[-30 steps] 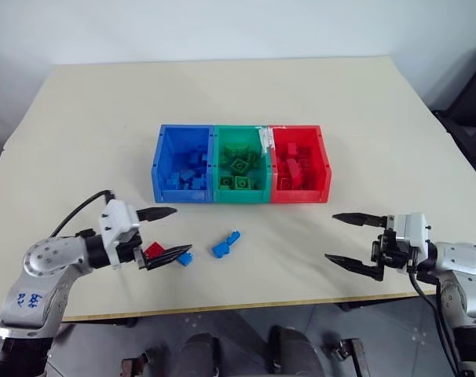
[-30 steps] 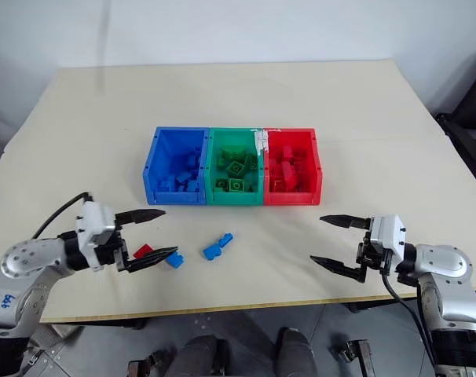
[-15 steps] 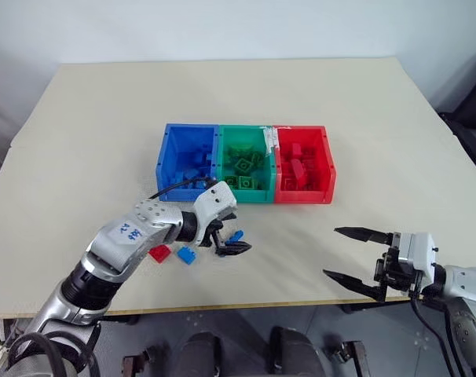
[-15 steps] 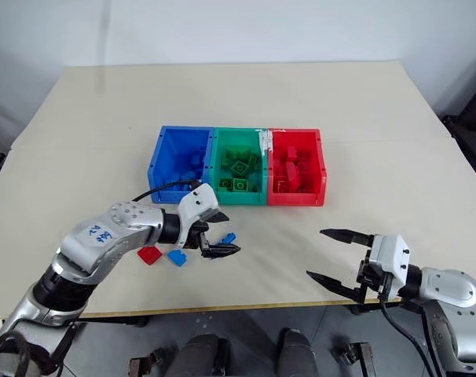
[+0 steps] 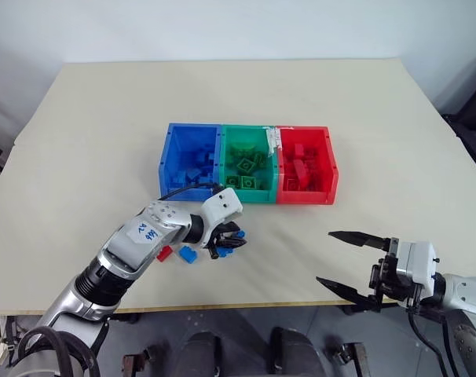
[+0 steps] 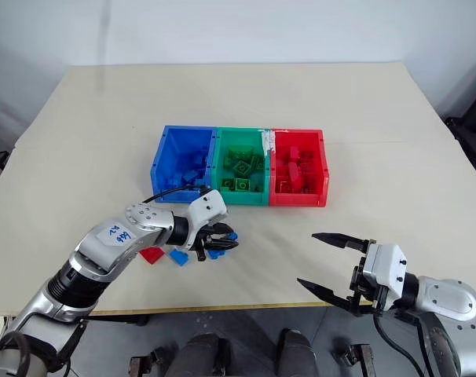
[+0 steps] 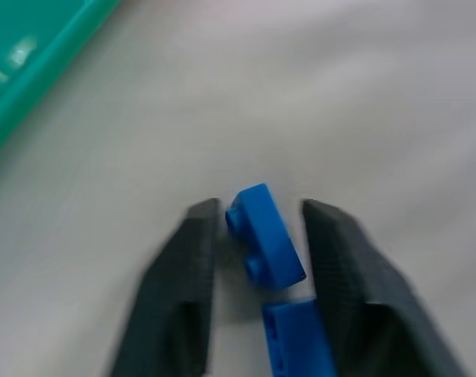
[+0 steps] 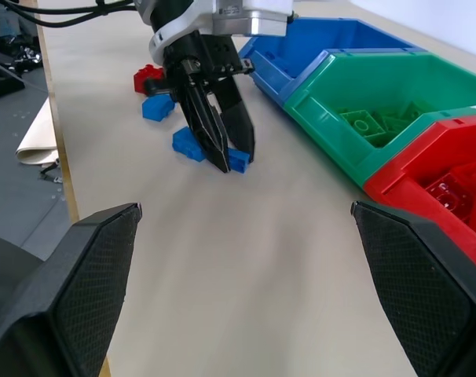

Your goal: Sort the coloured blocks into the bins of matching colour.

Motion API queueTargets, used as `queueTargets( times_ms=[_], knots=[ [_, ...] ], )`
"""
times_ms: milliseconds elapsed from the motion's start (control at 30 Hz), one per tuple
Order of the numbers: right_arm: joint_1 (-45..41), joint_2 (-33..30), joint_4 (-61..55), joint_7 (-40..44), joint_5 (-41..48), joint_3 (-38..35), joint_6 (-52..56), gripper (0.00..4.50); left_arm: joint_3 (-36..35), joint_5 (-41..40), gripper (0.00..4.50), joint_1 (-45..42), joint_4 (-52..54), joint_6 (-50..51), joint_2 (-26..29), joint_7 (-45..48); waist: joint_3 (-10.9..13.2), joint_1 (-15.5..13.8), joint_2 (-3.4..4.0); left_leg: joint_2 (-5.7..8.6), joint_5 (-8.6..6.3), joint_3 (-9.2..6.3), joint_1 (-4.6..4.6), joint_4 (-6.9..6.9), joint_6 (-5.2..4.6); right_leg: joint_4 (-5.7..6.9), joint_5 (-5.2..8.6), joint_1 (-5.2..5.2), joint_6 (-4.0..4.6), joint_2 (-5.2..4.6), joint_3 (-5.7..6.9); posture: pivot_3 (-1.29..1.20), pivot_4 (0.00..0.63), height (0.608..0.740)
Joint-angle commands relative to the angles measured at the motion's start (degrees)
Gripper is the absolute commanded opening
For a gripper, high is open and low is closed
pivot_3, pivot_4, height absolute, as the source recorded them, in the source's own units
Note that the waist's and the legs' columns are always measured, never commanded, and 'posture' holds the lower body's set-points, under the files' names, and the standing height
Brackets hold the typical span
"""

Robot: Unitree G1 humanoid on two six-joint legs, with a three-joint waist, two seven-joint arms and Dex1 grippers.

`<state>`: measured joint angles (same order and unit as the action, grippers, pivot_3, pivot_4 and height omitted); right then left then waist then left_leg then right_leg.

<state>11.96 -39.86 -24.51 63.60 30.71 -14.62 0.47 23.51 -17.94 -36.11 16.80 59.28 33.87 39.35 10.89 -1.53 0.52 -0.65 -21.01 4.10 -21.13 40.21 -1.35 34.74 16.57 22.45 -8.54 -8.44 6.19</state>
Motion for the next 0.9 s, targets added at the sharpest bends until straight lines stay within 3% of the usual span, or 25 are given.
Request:
queueTargets(
  times_ms=[33,200,433,633,867,900],
  knots=[
    [-1.0,-0.4,-0.2,-0.2,0.4,0.2,0.0,4.5,0.0,0.4,0.42,1.3,0.0,-0.4,0.8,1.1,0.0,0.0,0.0,0.0,0.0,0.0,0.0,0.0,0.0,0.0,0.0,0.0,0.0,0.0,0.0,0.0,0.15,0.74],
    [-2.7,0.5,1.5,-0.6,0.4,0.9,-0.6,4.5,-3.4,1.5,0.34,2.8,-1.4,-9.1,0.7,1.5,0.0,0.0,0.0,0.0,0.0,0.0,0.0,0.0,0.0,0.01,0.0,0.0,0.0,0.0,0.0,0.0,0.15,0.74],
    [-4.1,5.5,1.1,-4.6,2.7,0.4,-0.8,4.5,-21.6,-8.2,0.34,7.1,-1.3,-26.3,-4.8,6.4,0.0,0.0,0.0,0.0,0.0,-0.06,-0.07,0.1,-0.01,0.04,0.0,0.0,0.0,-0.04,0.05,0.0,0.15,0.74],
    [-7.4,8.0,1.6,-9.6,3.3,-1.1,-1.0,4.5,-34.3,-5.9,0.34,2.7,-10.4,-35.1,-6.4,-3.9,0.0,0.1,0.0,-0.01,0.02,-0.03,0.0,0.1,0.0,0.11,0.0,-0.01,0.0,-0.03,0.04,0.0,0.15,0.74],
    [-8.8,8.3,2.5,-10.3,2.7,-0.5,-1.4,4.5,-33.1,-1.3,0.34,-2.9,-22.2,-36.7,-5.2,-6.7,0.0,-0.1,-0.04,0.09,0.01,-0.04,-0.06,0.13,-0.05,0.11,-0.01,0.0,-0.01,-0.06,0.06,0.0,0.15,0.74],
    [-9.0,8.1,2.5,-10.3,2.7,-0.5,-1.3,4.5,-32.6,-0.6,1.09,-3.3,-22.9,-37.3,-5.1,-6.7,0.0,0.0,-0.04,0.08,0.01,-0.03,-0.06,0.12,-0.05,0.1,-0.01,0.0,-0.01,-0.05,0.06,0.0,0.15,0.74]
  ],
)
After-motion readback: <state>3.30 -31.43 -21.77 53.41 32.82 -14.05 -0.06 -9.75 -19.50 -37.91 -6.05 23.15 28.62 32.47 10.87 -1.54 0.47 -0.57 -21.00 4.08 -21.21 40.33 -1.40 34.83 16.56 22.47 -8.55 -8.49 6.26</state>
